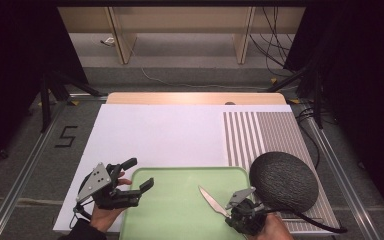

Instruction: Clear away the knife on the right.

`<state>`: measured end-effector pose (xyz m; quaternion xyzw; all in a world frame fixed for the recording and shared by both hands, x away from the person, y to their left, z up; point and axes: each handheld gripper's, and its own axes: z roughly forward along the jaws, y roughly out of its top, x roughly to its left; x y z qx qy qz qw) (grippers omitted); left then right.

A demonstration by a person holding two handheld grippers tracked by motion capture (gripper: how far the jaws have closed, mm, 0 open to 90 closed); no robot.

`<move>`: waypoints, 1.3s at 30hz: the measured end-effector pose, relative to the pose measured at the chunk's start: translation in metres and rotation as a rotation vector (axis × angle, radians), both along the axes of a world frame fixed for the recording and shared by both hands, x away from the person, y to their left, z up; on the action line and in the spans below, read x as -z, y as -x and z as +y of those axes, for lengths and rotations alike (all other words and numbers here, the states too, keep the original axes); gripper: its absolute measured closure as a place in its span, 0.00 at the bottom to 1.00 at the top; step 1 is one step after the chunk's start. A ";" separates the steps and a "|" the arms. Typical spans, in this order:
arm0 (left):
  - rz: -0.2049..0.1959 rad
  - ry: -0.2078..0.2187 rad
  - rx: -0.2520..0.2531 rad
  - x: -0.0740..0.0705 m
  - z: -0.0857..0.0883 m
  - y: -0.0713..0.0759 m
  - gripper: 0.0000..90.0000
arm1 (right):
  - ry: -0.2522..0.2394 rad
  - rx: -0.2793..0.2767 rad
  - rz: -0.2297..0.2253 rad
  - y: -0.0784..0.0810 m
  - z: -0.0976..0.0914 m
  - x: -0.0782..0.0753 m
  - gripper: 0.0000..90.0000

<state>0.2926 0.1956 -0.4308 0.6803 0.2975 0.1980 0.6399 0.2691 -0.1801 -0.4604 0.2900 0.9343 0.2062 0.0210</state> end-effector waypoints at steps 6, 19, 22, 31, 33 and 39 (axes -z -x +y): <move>0.001 0.001 0.000 0.000 0.000 0.000 0.17 | 0.019 0.000 0.000 0.000 0.001 0.001 1.00; 0.000 0.000 0.001 0.000 0.000 0.000 0.17 | 0.109 0.038 -0.031 0.000 -0.002 0.000 1.00; 0.000 0.001 0.001 0.000 0.000 0.000 0.17 | 0.121 0.039 -0.034 0.000 -0.003 0.000 1.00; -0.001 0.001 0.001 0.000 0.000 0.000 0.17 | 0.159 0.055 -0.034 -0.001 -0.008 -0.001 1.00; 0.000 0.001 0.001 0.000 0.000 0.000 0.17 | 0.168 0.062 -0.033 -0.002 -0.010 -0.001 1.00; -0.004 -0.001 0.000 -0.001 0.000 0.001 0.17 | 0.162 0.086 -0.017 -0.005 -0.018 -0.002 1.00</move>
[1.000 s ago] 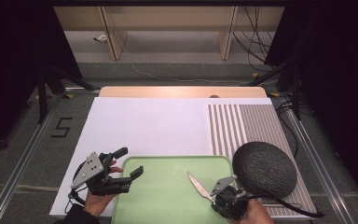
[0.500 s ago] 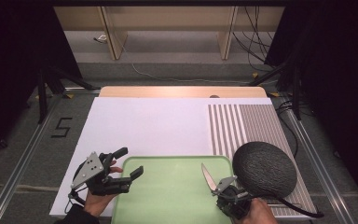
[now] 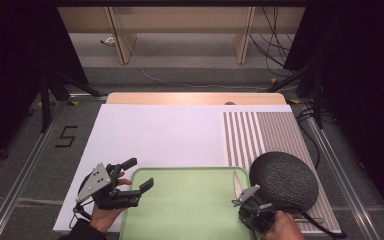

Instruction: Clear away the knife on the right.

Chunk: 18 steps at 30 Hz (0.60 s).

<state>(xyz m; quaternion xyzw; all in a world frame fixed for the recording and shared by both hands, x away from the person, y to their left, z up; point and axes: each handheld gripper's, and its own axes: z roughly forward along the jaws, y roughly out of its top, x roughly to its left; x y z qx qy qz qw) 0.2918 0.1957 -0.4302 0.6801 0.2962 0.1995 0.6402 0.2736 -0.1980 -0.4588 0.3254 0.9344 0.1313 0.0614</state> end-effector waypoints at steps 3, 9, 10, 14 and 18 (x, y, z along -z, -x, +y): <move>0.002 0.001 0.001 0.000 0.000 0.000 0.17 | -0.027 0.021 0.017 -0.003 -0.007 0.000 1.00; 0.001 0.001 0.000 0.000 0.000 0.000 0.17 | -0.030 0.017 0.033 -0.002 -0.008 0.000 1.00; 0.001 0.002 0.000 0.000 0.000 0.000 0.17 | -0.035 0.019 0.033 -0.002 -0.009 0.000 1.00; 0.000 0.001 0.001 0.000 0.000 0.000 0.17 | -0.072 0.030 0.036 -0.003 -0.012 -0.001 0.91; 0.001 0.001 0.001 0.000 0.000 0.000 0.17 | -0.185 0.058 -0.001 -0.004 -0.018 -0.010 0.82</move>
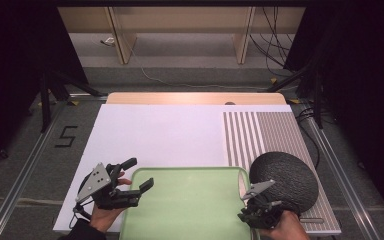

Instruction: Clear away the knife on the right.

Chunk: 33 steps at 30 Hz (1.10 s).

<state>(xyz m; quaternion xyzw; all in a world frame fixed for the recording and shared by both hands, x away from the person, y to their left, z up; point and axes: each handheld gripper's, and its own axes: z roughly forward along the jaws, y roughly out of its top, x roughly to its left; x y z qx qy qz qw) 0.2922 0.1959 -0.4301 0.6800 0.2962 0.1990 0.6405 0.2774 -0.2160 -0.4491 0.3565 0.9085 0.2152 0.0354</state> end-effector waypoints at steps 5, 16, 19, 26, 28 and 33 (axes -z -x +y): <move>-0.001 -0.001 0.001 0.000 0.000 0.000 0.17 | -0.157 0.050 -0.074 0.000 -0.006 -0.011 0.64; 0.000 0.002 0.003 0.000 0.000 0.000 0.17 | -0.486 0.163 -0.084 -0.002 -0.025 -0.027 0.45; 0.000 0.005 0.003 0.000 0.000 0.000 0.17 | -0.526 0.179 -0.090 -0.002 -0.029 -0.028 0.39; 0.010 0.006 0.006 0.000 -0.001 -0.003 0.17 | -0.596 0.202 -0.115 0.000 -0.037 -0.032 0.33; 0.010 0.009 0.003 0.000 0.000 -0.003 0.17 | -0.616 0.213 -0.126 0.001 -0.040 -0.033 0.32; 0.016 0.013 -0.002 0.000 -0.001 -0.005 0.17 | -0.647 0.233 -0.151 0.002 -0.048 -0.034 0.29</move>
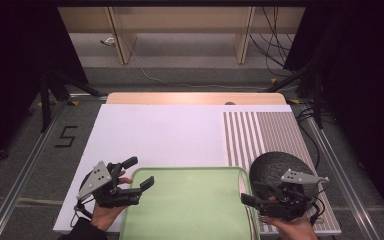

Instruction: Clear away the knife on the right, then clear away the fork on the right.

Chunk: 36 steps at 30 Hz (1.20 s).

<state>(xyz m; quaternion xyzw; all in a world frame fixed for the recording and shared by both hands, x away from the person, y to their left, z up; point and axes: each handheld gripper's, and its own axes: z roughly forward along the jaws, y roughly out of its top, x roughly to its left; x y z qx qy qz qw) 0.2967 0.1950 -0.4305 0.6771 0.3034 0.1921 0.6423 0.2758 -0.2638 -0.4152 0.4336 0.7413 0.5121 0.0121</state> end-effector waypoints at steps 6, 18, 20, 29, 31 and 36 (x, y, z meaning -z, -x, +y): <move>0.001 0.002 -0.001 0.000 0.000 0.000 0.17 | -0.059 0.042 -0.010 0.000 -0.015 0.000 0.25; 0.000 0.006 0.003 -0.001 0.001 0.002 0.17 | -0.076 0.117 -0.012 0.007 -0.036 0.000 0.24; -0.001 0.006 0.003 -0.001 0.001 0.002 0.17 | -0.071 0.125 -0.014 0.008 -0.039 -0.001 0.24; -0.002 0.003 0.002 -0.001 0.001 0.002 0.17 | -0.007 0.151 -0.022 0.011 -0.047 0.000 0.23; -0.003 0.002 0.002 -0.001 0.001 0.002 0.17 | 0.011 0.161 -0.025 0.012 -0.049 -0.001 0.23; -0.012 -0.005 0.001 -0.001 0.001 0.004 0.17 | 0.085 0.193 -0.044 0.018 -0.058 -0.001 0.24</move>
